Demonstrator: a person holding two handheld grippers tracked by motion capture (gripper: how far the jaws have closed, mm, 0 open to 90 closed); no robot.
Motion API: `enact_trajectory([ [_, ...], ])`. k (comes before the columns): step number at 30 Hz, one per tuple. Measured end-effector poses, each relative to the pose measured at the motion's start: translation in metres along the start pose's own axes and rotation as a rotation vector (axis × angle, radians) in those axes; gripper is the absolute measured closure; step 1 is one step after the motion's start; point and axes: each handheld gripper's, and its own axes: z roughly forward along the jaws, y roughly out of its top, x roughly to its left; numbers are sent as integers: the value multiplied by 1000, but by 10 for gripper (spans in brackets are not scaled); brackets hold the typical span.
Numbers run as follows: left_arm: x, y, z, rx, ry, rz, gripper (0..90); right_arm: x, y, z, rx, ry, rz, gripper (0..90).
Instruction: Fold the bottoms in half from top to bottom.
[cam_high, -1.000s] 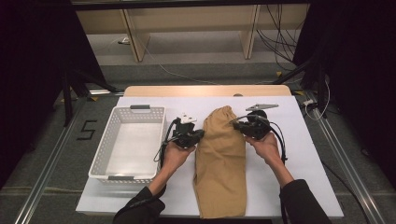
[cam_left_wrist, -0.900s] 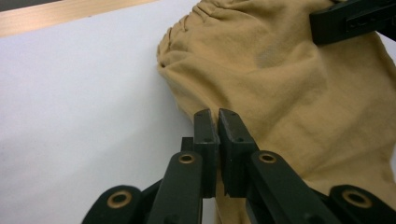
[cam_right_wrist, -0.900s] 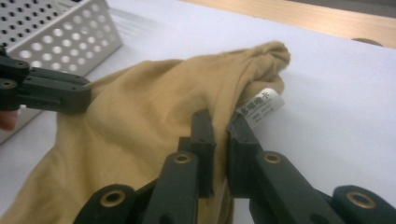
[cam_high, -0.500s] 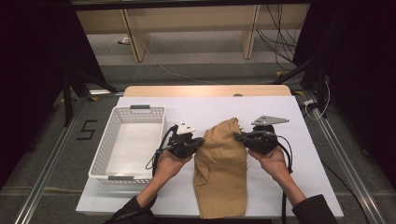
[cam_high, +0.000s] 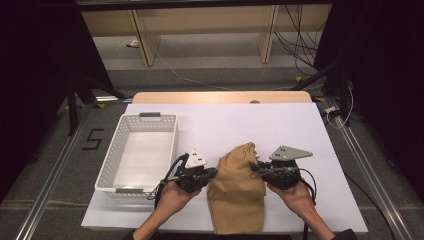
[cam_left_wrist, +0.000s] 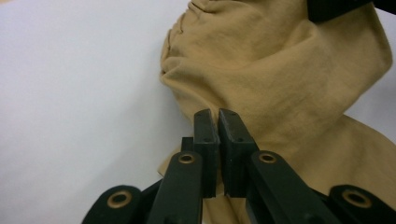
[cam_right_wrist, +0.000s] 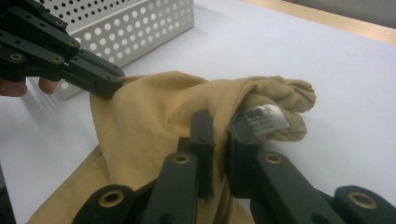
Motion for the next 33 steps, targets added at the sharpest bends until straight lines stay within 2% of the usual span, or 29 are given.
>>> enact_trajectory([
  [10, -22, -22, -6, 47, -60, 32, 857, 16, -16, -10, 28, 19, -11, 832],
  [18, -30, -35, -8, 94, -88, 46, 856, 30, -33, -15, 79, 31, -7, 828],
  [24, -37, -41, -7, 127, -112, 55, 856, 37, -42, -19, 135, 38, -5, 828],
  [29, -40, -47, -4, 159, -127, 64, 856, 40, -53, -15, 230, 44, 11, 827],
  [33, -42, -52, 0, 188, -130, 69, 856, 42, -56, -13, 265, 49, 16, 826],
])
